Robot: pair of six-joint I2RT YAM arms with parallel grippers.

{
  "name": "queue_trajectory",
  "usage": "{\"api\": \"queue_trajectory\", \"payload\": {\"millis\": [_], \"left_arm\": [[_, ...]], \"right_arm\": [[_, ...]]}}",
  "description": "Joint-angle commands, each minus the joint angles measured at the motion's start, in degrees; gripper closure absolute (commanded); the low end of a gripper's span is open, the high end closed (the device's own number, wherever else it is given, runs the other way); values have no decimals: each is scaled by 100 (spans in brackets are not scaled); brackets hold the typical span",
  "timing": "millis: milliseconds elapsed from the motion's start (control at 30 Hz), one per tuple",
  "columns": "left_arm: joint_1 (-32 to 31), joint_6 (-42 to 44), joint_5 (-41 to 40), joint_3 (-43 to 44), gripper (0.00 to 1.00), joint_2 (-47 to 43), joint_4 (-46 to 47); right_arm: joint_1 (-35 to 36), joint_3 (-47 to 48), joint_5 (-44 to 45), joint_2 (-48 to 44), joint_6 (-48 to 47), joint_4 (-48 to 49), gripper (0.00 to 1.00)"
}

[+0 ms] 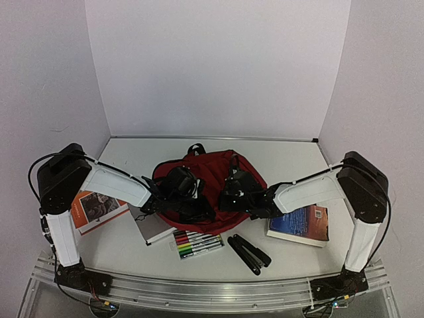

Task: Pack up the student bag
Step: Unzip the student bag at the center of the board.

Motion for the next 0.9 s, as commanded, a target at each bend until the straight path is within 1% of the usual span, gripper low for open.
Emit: {"api": "queue_trajectory", "payload": {"millis": [0, 100, 133, 300, 633, 867], "left_arm": [[27, -73, -436, 176, 91, 60, -241], [27, -131, -509, -5, 99, -121, -179], [28, -131, -519, -57, 100, -182, -149], [27, -122, -494, -184, 100, -439, -222], [27, -214, -610, -402, 100, -1024, -418], [35, -128, -656, -445, 100, -1392, -570]], "right_arm": [[11, -42, 75, -337, 96, 138, 100], [13, -106, 192, -367, 165, 138, 100], [11, -118, 222, -363, 181, 134, 100], [17, -123, 380, -339, 286, 65, 100], [-44, -97, 1180, -457, 365, -562, 100], [-238, -141, 1309, -562, 382, -749, 100]]}}
